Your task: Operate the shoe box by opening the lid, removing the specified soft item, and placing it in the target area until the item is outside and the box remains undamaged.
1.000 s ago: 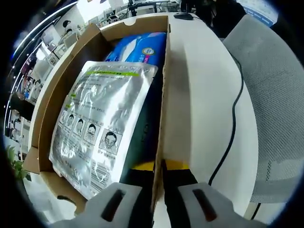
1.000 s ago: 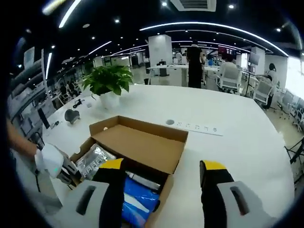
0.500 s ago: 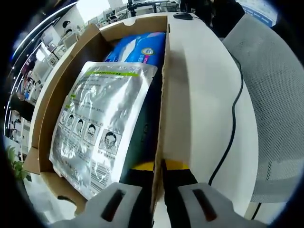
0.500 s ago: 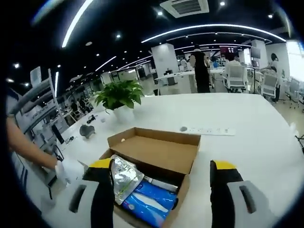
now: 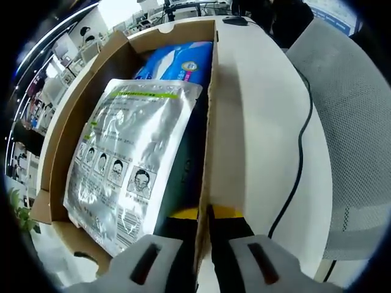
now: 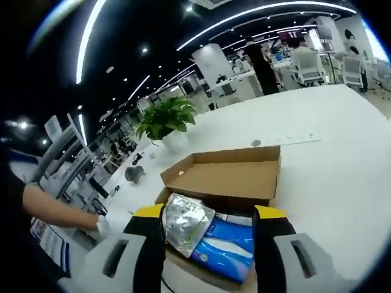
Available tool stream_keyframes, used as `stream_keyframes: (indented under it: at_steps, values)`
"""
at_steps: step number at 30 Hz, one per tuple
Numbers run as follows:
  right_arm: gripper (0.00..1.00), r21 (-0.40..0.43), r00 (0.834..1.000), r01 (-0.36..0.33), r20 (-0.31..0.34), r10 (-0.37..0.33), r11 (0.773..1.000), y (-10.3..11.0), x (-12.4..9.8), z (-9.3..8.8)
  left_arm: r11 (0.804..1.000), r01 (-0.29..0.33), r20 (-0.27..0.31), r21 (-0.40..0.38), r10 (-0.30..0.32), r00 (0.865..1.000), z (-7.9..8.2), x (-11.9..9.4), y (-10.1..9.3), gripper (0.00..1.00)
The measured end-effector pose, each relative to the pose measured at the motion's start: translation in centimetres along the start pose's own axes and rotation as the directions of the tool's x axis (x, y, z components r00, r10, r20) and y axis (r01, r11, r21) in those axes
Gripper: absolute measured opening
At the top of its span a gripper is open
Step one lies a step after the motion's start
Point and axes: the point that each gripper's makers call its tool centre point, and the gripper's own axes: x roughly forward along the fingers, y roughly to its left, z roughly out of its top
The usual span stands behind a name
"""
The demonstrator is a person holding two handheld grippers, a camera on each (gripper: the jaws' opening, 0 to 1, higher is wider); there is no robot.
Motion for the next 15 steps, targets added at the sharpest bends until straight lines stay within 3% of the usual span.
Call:
stream_keyframes:
  at_steps: [3, 7, 15]
  values:
    - [0.51, 0.116, 0.999, -0.047, -0.013, 0.049, 0.992, 0.2, 0.3, -0.9, 1.000, -0.001, 0.001, 0.001, 0.001, 1.000, 0.0, 0.0, 0.0, 0.03]
    - [0.38, 0.234, 0.995, -0.092, -0.022, 0.100, 0.968, 0.6, 0.8, -1.6, 1.000, -0.001, 0.001, 0.001, 0.001, 1.000, 0.0, 0.0, 0.0, 0.03]
    - [0.38, 0.243, 0.997, -0.077, -0.005, 0.081, 0.967, 0.0, 1.5, -2.1, 1.000, -0.002, 0.001, 0.000, 0.002, 1.000, 0.0, 0.0, 0.0, 0.03]
